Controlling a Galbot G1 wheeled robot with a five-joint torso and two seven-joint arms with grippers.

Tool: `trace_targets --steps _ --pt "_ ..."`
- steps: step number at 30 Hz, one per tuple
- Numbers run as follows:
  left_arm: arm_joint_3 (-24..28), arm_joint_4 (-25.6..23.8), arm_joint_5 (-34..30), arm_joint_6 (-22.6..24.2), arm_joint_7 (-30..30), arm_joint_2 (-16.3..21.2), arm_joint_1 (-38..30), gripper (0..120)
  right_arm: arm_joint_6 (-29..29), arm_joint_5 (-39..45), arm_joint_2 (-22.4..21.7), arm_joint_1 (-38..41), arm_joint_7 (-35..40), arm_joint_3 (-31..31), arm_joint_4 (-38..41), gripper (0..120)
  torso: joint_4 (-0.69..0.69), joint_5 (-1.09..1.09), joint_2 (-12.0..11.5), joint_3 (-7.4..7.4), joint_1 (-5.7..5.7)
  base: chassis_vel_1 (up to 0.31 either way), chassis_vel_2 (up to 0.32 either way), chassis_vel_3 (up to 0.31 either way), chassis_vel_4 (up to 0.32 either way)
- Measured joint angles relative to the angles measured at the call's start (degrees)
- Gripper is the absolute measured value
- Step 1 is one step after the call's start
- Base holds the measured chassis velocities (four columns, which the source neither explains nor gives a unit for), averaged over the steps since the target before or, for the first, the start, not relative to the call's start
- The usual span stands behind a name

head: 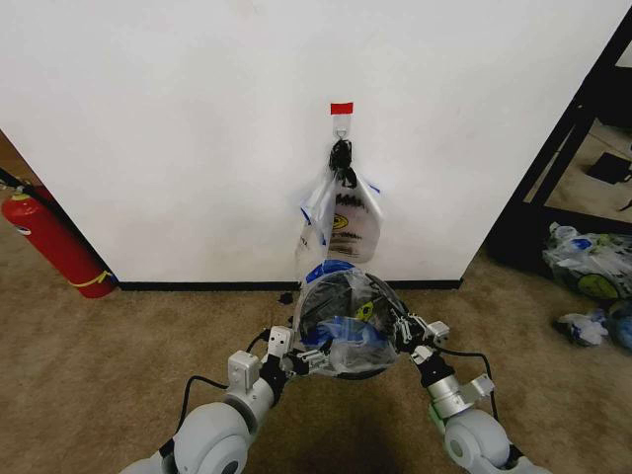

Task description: Pick up the garbage bag from the wall and place it over the trash bin.

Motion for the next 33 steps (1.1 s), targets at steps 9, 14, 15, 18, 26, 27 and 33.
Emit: trace_targets --steps 9,14,15,18,26,27,33 --pt "0.2 -0.1 2.2 1.1 0.3 -0.4 -0.7 85 -0.1 0.4 -0.1 0.1 0.2 0.0 0.0 1 0.0 -0.01 0.0 0.0 0.01 0.0 0.0 0.0 0.0" --pt "-1.7 1.0 9.0 0.3 0.9 1.6 -0.5 100 -0.4 0.5 -0.3 0.5 1.1 0.5 -0.8 1 0.0 -0.01 0.0 0.0 0.01 0.0 0.0 0.0 0.0" --pt "-1.9 1.1 9.7 -0.2 1.1 2.0 -0.4 100 -0.5 0.5 -0.2 0.5 1.3 0.5 -0.9 1 0.0 0.0 0.0 0.0 0.01 0.0 0.0 0.0 0.0" --pt "-2.1 0.8 10.3 -1.2 1.5 2.4 0.0 100 -0.8 0.5 -0.1 0.6 1.9 0.5 -1.0 1 0.01 0.0 0.0 0.0 0.01 0.0 0.0 0.0 0.0" --pt "0.5 -1.5 9.6 -2.8 2.7 0.3 0.3 95 -1.4 0.5 0.2 0.8 2.1 -0.1 -0.9 1 0.0 0.0 0.0 0.0 0.01 0.0 0.0 0.0 0.0" --pt "0.7 -1.5 9.6 -2.8 2.7 0.2 0.2 95 -1.5 0.5 0.2 0.8 2.1 -0.1 -0.9 1 0.0 0.0 0.0 0.0 0.01 0.0 0.0 0.0 0.0" --pt "2.3 -0.3 8.7 -2.0 2.6 -0.3 -0.9 77 -1.5 0.4 0.0 0.8 1.8 0.0 -0.4 1 0.0 0.0 0.0 0.0 0.01 0.0 0.0 0.0 0.0"
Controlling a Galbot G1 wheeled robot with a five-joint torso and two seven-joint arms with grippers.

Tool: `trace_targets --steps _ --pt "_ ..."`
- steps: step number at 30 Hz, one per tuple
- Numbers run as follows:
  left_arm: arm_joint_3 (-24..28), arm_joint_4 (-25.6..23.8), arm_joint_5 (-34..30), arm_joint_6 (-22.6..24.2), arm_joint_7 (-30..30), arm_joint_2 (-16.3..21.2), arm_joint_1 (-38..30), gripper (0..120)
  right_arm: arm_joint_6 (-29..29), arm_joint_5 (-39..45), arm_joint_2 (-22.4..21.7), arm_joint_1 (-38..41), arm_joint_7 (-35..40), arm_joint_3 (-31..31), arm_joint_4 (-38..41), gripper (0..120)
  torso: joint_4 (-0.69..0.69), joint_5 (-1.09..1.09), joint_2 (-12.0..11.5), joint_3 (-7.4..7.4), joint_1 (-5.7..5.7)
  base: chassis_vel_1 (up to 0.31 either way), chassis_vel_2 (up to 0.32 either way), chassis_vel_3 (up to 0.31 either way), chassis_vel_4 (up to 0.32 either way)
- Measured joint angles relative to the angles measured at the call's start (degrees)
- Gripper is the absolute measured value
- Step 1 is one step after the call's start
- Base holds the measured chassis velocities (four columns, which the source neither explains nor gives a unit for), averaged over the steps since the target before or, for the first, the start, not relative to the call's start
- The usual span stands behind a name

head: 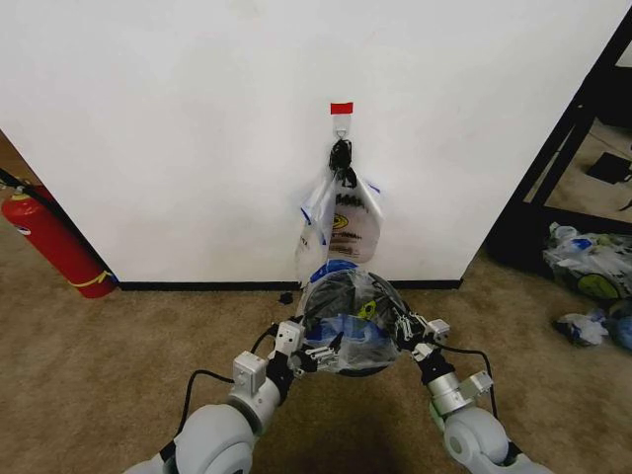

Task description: Pick up the garbage bag from the wall and place it over the trash bin.

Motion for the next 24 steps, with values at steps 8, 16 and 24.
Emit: trace_targets --steps 8,16,24 --pt "0.7 1.3 -2.4 2.1 -1.0 -0.1 -1.5 70 -0.2 -0.2 0.2 -0.1 0.0 -0.1 0.5 1 0.0 0.0 0.0 0.0 0.0 0.0 0.0 0.0 0.0" --pt "0.9 1.5 -2.8 2.5 -0.9 -0.1 -2.0 48 -0.5 -0.2 0.4 -0.1 0.2 -0.1 0.5 1 0.0 0.0 0.0 0.0 0.0 0.0 0.0 0.0 0.0" --pt "0.5 1.1 -5.1 2.4 0.1 0.2 -2.1 18 -0.8 0.5 0.6 -0.1 1.0 -0.2 0.5 1 0.0 0.0 0.0 0.0 0.0 0.0 0.0 0.0 0.0"
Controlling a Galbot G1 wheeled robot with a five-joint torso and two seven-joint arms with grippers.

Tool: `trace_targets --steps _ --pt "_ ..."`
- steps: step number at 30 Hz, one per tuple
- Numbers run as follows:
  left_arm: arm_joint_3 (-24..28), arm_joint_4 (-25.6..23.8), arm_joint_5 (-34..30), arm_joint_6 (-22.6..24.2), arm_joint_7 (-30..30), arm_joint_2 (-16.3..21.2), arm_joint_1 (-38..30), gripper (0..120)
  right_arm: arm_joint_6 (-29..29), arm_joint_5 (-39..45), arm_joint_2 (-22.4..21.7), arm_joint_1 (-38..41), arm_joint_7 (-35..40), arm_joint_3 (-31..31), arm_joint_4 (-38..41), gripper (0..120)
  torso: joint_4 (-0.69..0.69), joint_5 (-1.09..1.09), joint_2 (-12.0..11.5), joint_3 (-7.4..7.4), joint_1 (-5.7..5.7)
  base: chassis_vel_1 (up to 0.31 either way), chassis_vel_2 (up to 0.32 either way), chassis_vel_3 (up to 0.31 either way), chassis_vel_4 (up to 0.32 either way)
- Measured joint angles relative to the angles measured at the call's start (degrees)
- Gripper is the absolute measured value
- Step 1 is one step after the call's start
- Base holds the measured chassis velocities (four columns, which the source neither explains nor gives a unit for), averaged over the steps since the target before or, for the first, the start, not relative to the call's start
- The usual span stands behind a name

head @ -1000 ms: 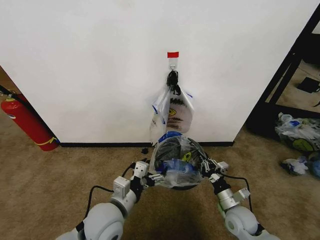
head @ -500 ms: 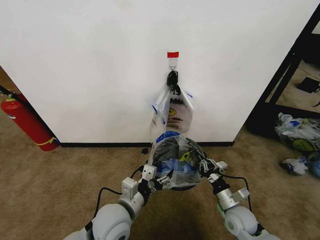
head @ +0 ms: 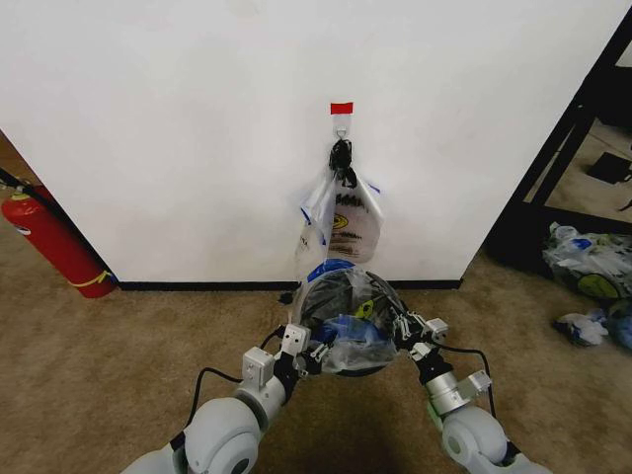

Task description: Pick up the garbage bag from the wall and place it over the trash bin.

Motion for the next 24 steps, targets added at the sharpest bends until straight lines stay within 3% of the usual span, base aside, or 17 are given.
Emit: trace_targets --steps 2,5,10,13,17,21,24 --pt "0.0 0.0 -0.5 0.0 0.1 0.0 0.0 15 -0.2 0.4 0.0 0.0 0.3 -0.1 0.2 1 0.0 0.0 0.0 0.0 0.0 0.0 0.0 0.0 0.0" --pt "-0.2 -0.1 -1.7 0.0 0.6 0.1 0.0 0 -0.5 1.0 0.1 0.0 0.7 -0.2 0.6 1 0.0 0.0 0.0 0.0 0.0 0.0 0.0 0.0 0.0" --pt "-1.1 -0.3 -2.1 -1.7 4.1 0.6 0.7 0 -0.6 1.3 0.0 0.2 1.3 -0.2 0.6 1 0.0 -0.01 0.0 0.0 0.0 0.0 0.0 0.0 0.0" --pt "-2.9 -1.2 -1.7 -4.7 12.7 2.3 1.8 0 -1.0 2.4 -0.1 0.6 2.2 -0.2 0.4 1 0.0 0.0 0.0 0.0 0.0 0.0 0.0 0.0 0.0" --pt "-4.0 -1.4 -0.8 -7.9 19.9 4.8 2.8 0 -1.8 4.5 -0.4 1.1 3.0 0.0 -0.1 1 0.01 0.0 0.0 0.0 0.0 0.0 0.0 0.0 0.0" --pt "-4.7 1.8 3.7 -13.8 34.5 6.5 3.0 0 -3.1 8.8 -0.6 1.2 5.0 0.2 0.7 1 -0.01 0.0 0.0 0.0 0.0 0.0 0.0 0.0 0.0" --pt "-4.8 3.2 5.4 -15.1 38.5 6.6 3.1 0 -3.6 10.2 -0.6 1.1 5.6 0.2 1.5 1 0.0 0.0 0.0 0.0 0.0 0.0 0.0 0.0 0.0"
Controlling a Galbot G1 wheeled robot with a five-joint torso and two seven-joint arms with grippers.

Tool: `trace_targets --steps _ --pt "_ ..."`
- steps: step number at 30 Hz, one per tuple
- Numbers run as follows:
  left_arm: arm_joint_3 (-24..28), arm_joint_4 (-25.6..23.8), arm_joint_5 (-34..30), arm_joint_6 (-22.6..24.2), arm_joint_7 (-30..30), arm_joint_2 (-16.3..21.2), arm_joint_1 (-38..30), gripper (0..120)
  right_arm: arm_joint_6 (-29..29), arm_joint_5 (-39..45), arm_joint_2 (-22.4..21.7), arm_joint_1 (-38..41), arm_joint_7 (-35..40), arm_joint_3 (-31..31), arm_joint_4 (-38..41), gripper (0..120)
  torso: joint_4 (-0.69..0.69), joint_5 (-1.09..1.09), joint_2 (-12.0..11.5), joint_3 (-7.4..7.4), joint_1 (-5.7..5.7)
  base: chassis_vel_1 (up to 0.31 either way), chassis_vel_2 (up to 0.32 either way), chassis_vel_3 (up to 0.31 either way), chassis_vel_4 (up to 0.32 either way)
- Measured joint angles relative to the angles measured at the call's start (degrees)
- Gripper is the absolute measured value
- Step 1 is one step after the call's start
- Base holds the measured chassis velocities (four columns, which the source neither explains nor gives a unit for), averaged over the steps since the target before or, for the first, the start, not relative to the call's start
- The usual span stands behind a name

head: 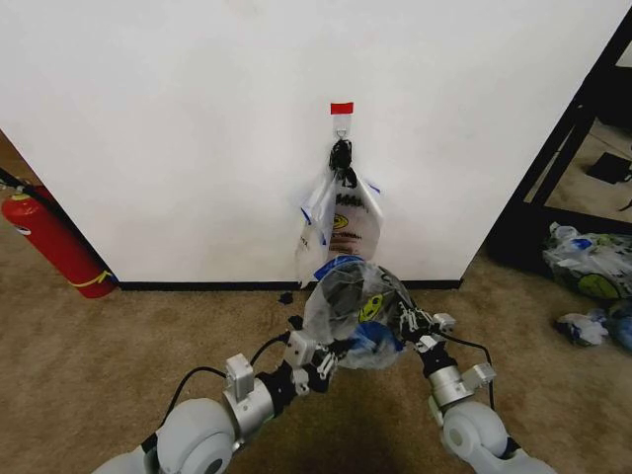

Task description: Pick up the garbage bag from the wall and place it over the trash bin.

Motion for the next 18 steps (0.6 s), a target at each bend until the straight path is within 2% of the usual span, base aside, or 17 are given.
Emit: trace_targets --steps 4,5,11,18 --pt "-0.5 3.6 6.7 -1.8 8.1 0.3 -0.1 0 -1.0 3.3 -0.5 -0.5 1.1 0.0 2.4 1 0.01 0.0 0.0 0.0 0.0 0.0 0.0 0.0 0.0" --pt "-0.5 3.6 6.7 -1.8 8.1 0.3 -0.1 0 -1.0 3.3 -0.5 -0.5 1.1 0.0 2.4 1 0.01 0.0 0.0 0.0 0.0 0.0 0.0 0.0 0.0" --pt "-1.5 8.0 16.3 -4.8 8.4 0.1 -1.5 0 -3.1 7.4 -2.3 -2.3 2.3 0.5 7.6 1 0.0 0.0 0.0 0.0 0.0 0.0 0.0 0.0 0.0" --pt "-3.0 12.3 21.9 -6.7 7.4 -0.1 -2.8 0 -4.9 9.6 -3.4 -2.9 3.1 0.6 9.5 1 0.0 0.0 0.0 0.0 0.0 0.0 0.0 0.0 0.0"
